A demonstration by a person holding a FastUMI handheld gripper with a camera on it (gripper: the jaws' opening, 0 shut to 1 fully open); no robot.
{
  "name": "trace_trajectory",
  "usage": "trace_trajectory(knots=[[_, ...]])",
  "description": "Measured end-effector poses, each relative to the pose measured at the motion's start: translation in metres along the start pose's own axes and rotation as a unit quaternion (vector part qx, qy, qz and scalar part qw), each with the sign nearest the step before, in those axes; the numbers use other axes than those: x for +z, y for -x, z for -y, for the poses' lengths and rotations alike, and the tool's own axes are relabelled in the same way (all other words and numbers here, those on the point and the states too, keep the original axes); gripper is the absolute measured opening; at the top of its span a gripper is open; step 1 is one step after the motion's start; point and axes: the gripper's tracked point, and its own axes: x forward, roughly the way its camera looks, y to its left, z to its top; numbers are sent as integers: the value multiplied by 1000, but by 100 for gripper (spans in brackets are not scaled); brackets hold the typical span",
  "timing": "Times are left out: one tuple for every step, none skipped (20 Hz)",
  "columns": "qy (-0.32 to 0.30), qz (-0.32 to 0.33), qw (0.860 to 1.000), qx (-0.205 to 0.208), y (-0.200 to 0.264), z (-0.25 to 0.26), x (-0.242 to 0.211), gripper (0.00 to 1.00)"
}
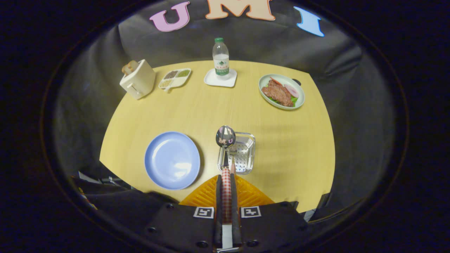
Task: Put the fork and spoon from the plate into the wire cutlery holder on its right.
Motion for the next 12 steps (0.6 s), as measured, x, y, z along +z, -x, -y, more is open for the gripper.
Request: trace_trajectory(knots=[[10,-23,1000,-2,-3,8,-5,14],[21,-46,999,-3,-5,14,-10,14],[27,-66,997,-4,-6,19,-13,14],[29,-83,996,-1,-9,20,-14,14],[27,-101,995,5,-14,19,-15,14],[27,-116,993,9,-20,19,-17,14],[29,-129,991,10,-25,20,-18,14],[32,-141,989,8,-31,22,-19,14],[35,-148,988,6,-37,24,-17,14],[35,-156,987,6,-43,24,-16,14],[31,-162,986,8,-48,23,-13,14],[28,-166,986,9,-54,22,-10,14]])
